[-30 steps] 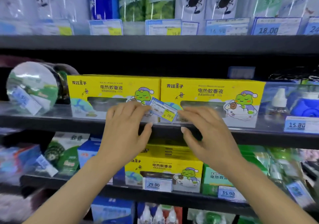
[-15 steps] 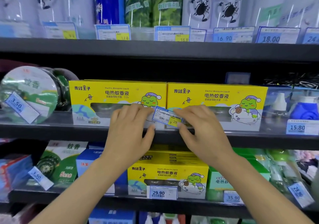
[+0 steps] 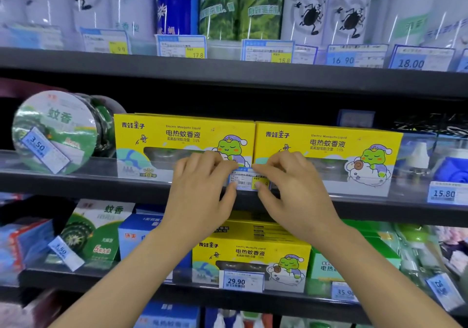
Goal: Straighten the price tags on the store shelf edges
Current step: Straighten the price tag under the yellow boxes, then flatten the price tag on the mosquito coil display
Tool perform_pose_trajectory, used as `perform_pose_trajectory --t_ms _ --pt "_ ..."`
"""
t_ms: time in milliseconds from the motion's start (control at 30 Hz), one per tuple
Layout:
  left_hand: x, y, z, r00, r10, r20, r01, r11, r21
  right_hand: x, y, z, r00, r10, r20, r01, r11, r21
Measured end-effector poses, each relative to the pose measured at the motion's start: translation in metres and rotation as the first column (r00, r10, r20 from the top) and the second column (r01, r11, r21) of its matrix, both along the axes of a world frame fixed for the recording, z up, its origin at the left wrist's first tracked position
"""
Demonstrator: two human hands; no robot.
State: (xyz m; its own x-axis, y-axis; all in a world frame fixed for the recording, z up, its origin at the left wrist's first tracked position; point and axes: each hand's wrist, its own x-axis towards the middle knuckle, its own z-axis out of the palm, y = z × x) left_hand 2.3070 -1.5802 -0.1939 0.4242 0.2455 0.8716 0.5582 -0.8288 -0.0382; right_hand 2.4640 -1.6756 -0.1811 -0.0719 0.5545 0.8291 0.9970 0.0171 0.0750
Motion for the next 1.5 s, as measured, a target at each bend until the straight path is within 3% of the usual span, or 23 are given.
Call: perform_pose_trajectory --t_ms 233,533,667,900,1133,1333,1500 --pt "-0.002 0.0 0.0 1.0 -0.018 -0.009 0.018 1.0 -0.005 -0.001 -0.003 -0.004 0.999 -0.024 0.034 0.024 1.0 0.003" --pt "-0.034 0.005 -0.004 0.997 -0.045 -0.059 0.043 0.998 -0.05 -0.014 -0.017 -0.018 0.994 0.077 -0.078 -0.077 0.997 0.012" --pt "-0.055 0.005 -0.011 0.996 -0.03 -0.086 0.025 0.998 -0.062 -0.029 -0.013 -0.022 0.989 0.135 -0.054 -0.137 0.99 -0.041" --pt "-0.101 -0.006 -0.024 0.985 0.126 -0.121 -0.137 0.986 -0.093 -0.059 0.01 -0.018 0.947 0.322 0.001 -0.318 0.938 -0.14" --pt "-0.168 -0.026 -0.032 0.918 0.35 -0.186 -0.38 0.912 -0.156 -0.103 0.034 -0.026 0.855 0.519 0.004 -0.511 0.842 -0.171" --pt "-0.219 -0.016 -0.038 0.869 0.461 -0.18 -0.488 0.86 -0.153 -0.146 0.057 -0.028 0.824 0.566 -0.003 -0.559 0.814 -0.158" --pt "-0.254 0.019 -0.031 0.869 0.464 -0.175 -0.486 0.865 -0.123 -0.181 0.089 -0.024 0.845 0.535 0.008 -0.529 0.837 -0.138"
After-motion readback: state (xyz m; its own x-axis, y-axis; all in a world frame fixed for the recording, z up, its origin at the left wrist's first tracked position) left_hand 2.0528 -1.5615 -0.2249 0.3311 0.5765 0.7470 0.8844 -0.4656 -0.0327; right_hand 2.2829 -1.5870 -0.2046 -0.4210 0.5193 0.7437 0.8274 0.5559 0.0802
